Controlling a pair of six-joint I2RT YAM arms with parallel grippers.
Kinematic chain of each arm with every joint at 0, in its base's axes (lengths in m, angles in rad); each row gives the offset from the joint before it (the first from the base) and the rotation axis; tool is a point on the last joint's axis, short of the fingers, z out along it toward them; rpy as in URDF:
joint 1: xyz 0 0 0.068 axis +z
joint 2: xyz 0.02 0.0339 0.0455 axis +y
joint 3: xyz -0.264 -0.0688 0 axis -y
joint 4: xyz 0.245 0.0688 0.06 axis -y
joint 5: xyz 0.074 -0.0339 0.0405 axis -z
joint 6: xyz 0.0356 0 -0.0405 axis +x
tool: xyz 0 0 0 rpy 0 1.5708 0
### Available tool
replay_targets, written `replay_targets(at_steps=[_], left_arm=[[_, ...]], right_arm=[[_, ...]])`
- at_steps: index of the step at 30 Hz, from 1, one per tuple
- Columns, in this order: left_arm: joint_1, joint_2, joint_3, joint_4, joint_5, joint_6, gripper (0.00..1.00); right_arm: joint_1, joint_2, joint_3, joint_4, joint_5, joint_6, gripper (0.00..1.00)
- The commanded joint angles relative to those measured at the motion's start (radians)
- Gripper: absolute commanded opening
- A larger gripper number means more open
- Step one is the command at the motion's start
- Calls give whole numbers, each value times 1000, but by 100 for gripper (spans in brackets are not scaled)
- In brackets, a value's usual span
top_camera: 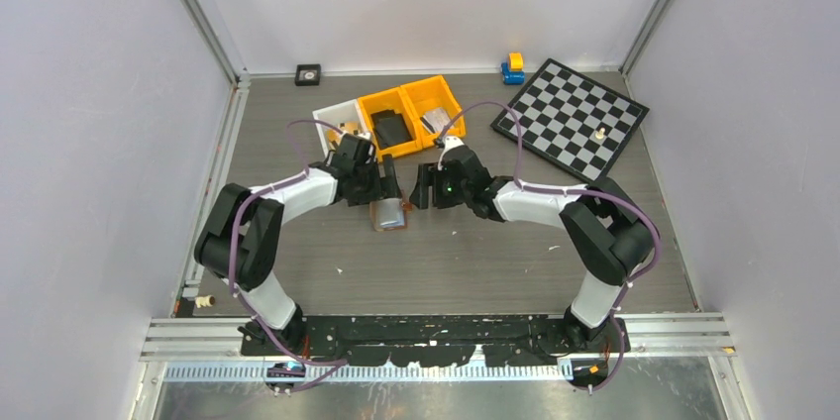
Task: Take the credit cards out of the card holder
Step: Remove the credit card from the card holder.
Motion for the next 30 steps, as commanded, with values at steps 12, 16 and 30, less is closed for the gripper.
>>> replay_targets(at_steps=[12, 16, 30], left_arm=[[-1, 151, 48, -36, 34, 20, 71], [-17, 157, 82, -91, -37, 43, 70], [-183, 65, 230, -394, -364, 198, 94]], right_arm=[[57, 23, 66, -29, -6, -61, 65], [58, 11, 55, -23, 19, -62, 65], [45, -160, -92, 116, 81, -35, 67]])
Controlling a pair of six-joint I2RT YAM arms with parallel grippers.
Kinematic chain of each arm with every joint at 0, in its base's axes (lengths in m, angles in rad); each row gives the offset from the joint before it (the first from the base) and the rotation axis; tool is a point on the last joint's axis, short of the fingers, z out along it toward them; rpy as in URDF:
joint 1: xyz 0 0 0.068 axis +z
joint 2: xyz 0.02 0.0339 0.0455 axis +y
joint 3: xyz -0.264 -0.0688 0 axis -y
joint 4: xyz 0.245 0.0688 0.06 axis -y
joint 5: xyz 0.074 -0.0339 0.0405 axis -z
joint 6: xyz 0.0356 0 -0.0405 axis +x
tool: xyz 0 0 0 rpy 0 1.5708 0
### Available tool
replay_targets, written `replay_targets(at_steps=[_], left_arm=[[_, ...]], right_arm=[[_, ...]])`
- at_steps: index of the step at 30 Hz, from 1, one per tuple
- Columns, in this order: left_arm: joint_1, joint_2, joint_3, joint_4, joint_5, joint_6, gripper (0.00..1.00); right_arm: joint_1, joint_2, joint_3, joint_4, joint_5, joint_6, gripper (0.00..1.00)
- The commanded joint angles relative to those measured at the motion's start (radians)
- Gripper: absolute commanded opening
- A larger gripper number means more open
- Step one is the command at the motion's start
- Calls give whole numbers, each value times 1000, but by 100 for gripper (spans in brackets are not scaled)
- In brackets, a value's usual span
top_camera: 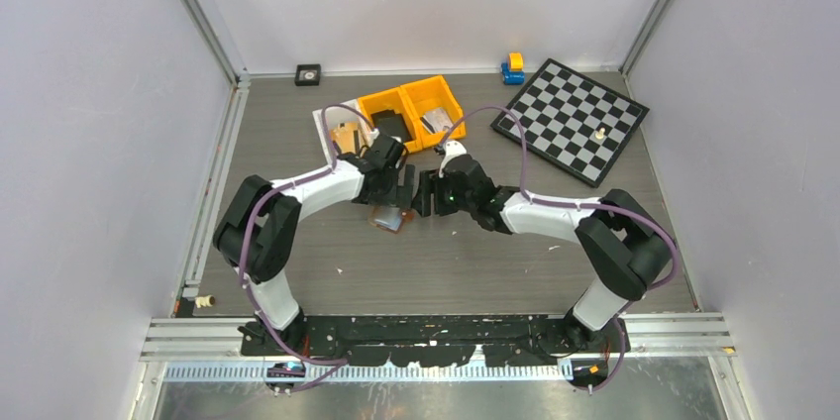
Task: Take the credit cards out of the card holder
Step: Remove the credit card from the card holder.
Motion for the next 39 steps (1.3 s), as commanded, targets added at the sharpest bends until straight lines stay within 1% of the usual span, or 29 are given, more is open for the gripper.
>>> replay_targets(at_steps=[1, 3, 5, 8, 10, 11, 13, 15, 21, 25, 28, 31, 35, 39], left_arm=[[-53, -21, 82, -201, -174, 77, 94], [-66, -8, 100, -220, -184, 90, 95], [-68, 18, 114, -231, -159, 99, 93], [-68, 69, 149, -259, -138, 108, 87], [-67, 102, 166, -275, -121, 112, 80], [-68, 117, 174, -280, -109, 114, 75], [-65, 136, 182, -281, -91, 117, 70], [-53, 150, 183, -278, -64, 117, 63], [20, 143, 140, -208, 126, 98, 35], [41, 123, 113, -177, 178, 83, 21], [63, 89, 84, -143, 217, 63, 19], [101, 39, 28, -61, 317, 27, 17], [152, -36, -72, 103, 495, -50, 18], [178, -95, -148, 240, 588, -113, 19]], right_arm=[[-11, -81, -27, 97, 25, 8, 67], [-15, -89, -33, 102, 25, 12, 67], [-17, -89, -33, 103, 25, 15, 67], [-21, -83, -31, 103, 19, 18, 67], [-23, -82, -29, 103, 16, 19, 66], [-22, -83, -30, 103, 15, 19, 67], [-23, -83, -30, 104, 11, 21, 66], [-26, -81, -31, 106, 6, 24, 66], [-27, -78, -29, 108, -5, 27, 64], [-29, -74, -28, 106, -10, 27, 64], [-28, -58, -20, 103, -24, 32, 64], [-28, -33, -5, 99, -51, 41, 64], [-28, 0, 16, 86, -68, 44, 69], [-28, 27, 44, 46, -58, 43, 74]])
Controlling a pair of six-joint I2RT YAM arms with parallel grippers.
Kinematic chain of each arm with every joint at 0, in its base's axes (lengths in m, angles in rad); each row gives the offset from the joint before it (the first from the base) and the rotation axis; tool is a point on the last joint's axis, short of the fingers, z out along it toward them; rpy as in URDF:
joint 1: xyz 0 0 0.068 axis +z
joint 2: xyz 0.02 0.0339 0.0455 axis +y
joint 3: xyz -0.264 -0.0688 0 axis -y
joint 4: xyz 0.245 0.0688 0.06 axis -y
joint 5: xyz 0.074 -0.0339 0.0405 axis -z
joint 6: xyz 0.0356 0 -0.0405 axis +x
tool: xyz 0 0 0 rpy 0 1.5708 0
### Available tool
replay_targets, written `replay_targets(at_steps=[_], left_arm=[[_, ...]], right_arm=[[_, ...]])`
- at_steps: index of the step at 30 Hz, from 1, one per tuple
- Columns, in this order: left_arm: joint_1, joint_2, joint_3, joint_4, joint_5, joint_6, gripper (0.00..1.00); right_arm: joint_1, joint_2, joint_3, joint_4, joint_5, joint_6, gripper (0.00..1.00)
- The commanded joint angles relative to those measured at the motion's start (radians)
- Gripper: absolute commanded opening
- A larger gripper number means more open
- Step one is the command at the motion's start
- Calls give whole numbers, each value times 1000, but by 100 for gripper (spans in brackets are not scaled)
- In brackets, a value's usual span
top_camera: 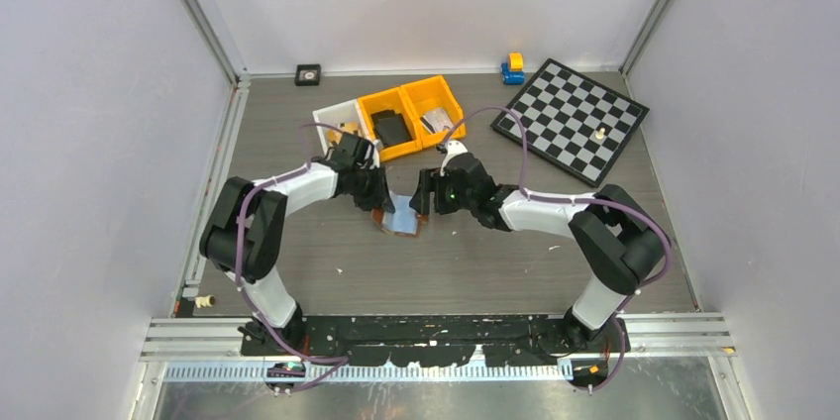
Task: Take the credit cards out of the card holder
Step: Remove the credit card from the card holder.
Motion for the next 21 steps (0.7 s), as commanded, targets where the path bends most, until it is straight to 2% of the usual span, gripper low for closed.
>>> replay_targets(at_steps=[1, 6, 9, 13, 18, 21], left_arm=[[25, -80, -78, 199, 188, -100, 19], [84, -141, -176, 378, 282, -203, 19], [121, -158, -228, 491, 336, -265, 19], [153, -185, -275, 592, 368, -316, 19], [176, -229, -331, 712, 400, -375, 19], [192, -257, -346, 748, 424, -396, 19]], right_arm=[[-1, 24, 71, -15, -3, 9, 74], [-1, 49, 86, -30, 3, 25, 80], [-5, 42, 81, -23, 2, 33, 88], [-31, 26, 59, 1, -17, 66, 90], [-97, 22, -6, 148, -159, 144, 90], [-111, 11, -17, 172, -191, 156, 91]])
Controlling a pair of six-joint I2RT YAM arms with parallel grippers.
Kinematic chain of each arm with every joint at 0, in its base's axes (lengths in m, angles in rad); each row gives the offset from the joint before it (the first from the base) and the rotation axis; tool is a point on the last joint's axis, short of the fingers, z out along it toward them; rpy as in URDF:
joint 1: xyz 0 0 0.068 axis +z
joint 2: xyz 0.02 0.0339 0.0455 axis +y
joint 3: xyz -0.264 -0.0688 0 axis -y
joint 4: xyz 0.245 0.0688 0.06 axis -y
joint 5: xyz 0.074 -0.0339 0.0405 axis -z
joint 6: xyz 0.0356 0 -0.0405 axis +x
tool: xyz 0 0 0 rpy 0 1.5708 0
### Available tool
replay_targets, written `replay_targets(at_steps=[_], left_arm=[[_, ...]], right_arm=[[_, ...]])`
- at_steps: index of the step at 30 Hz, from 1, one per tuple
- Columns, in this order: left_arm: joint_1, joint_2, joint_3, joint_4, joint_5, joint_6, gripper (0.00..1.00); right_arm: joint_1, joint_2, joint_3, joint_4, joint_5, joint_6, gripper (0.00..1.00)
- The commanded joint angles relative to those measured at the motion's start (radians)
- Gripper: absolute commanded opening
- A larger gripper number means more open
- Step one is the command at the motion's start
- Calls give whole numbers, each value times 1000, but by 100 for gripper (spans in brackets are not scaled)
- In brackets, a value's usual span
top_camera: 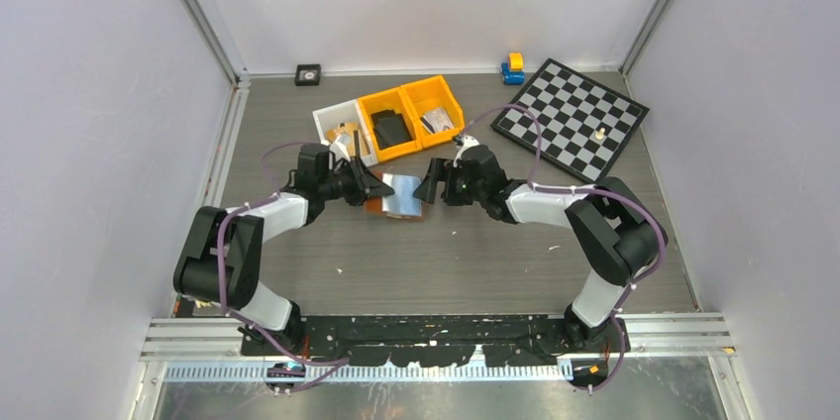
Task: Take the credit cards out of the card holder
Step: Remove the credit card from the card holder.
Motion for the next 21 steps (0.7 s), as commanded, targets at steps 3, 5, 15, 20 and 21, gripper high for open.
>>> replay_targets(at_steps=[3, 5, 15, 20, 21], left_arm=[[30, -97, -37, 222, 92, -92, 19], [33, -110, -49, 270, 106, -115, 19], [35, -69, -78, 452, 168, -213, 20], [36, -45, -75, 448, 166, -212, 20], [36, -43, -73, 439, 164, -207, 21]], right_arm=[[-21, -56, -35, 153, -112, 61, 91], [-28, -70, -54, 198, -140, 77, 91], [-66, -94, -140, 466, -288, 182, 70], [-74, -109, -166, 538, -311, 208, 51], [-77, -112, -168, 538, -311, 208, 49]])
